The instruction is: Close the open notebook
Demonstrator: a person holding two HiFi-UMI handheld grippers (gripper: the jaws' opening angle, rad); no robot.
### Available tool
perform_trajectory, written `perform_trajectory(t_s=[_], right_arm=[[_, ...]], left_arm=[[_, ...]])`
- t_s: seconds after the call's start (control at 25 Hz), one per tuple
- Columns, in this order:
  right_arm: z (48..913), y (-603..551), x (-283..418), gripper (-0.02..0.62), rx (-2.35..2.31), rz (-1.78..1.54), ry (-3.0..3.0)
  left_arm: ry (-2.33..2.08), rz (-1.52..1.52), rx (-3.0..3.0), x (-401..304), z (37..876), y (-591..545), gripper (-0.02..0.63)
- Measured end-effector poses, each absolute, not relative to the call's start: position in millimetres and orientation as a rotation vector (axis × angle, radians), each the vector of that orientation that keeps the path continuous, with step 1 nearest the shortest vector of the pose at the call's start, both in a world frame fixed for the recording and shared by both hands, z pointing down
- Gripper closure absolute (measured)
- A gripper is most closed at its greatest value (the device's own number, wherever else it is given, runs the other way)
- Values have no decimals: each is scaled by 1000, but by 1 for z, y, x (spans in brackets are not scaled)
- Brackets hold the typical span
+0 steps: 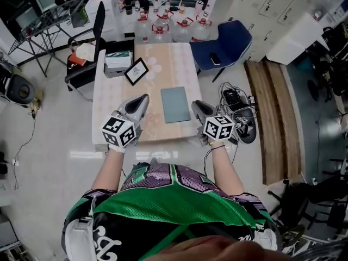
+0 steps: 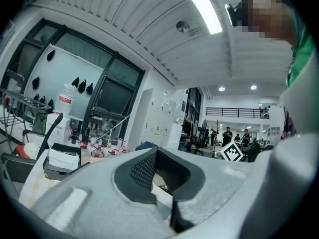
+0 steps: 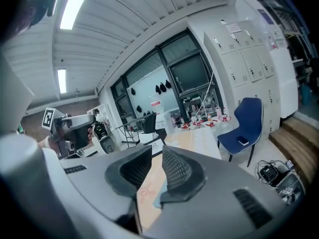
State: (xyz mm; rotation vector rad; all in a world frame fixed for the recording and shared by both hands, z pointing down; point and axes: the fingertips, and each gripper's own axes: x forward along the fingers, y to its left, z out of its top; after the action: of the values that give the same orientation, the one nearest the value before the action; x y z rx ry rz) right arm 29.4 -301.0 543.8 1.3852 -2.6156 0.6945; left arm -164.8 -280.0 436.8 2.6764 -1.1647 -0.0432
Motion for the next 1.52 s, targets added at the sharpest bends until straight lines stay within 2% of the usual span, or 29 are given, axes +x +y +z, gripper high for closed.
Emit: perform_trajectory(t_s=[0.64,0.84,1.36,1.52], right_arm=[[422,-270,76,531,1422,588,-2822],[393,-260,91,531,1512,461,-2818],[371,-249,104,532,1758,259,-2701],[370,-245,102,567,1783,244,-2692]], left_arm=[[-1270,-79,2687,-117,403,-257,592],[-1239,-87,2717,-102,392,-248,592],[-1273,-118,2769,-124,366,-244,592],[-1273,-128,2772,-128,362,-243,592]])
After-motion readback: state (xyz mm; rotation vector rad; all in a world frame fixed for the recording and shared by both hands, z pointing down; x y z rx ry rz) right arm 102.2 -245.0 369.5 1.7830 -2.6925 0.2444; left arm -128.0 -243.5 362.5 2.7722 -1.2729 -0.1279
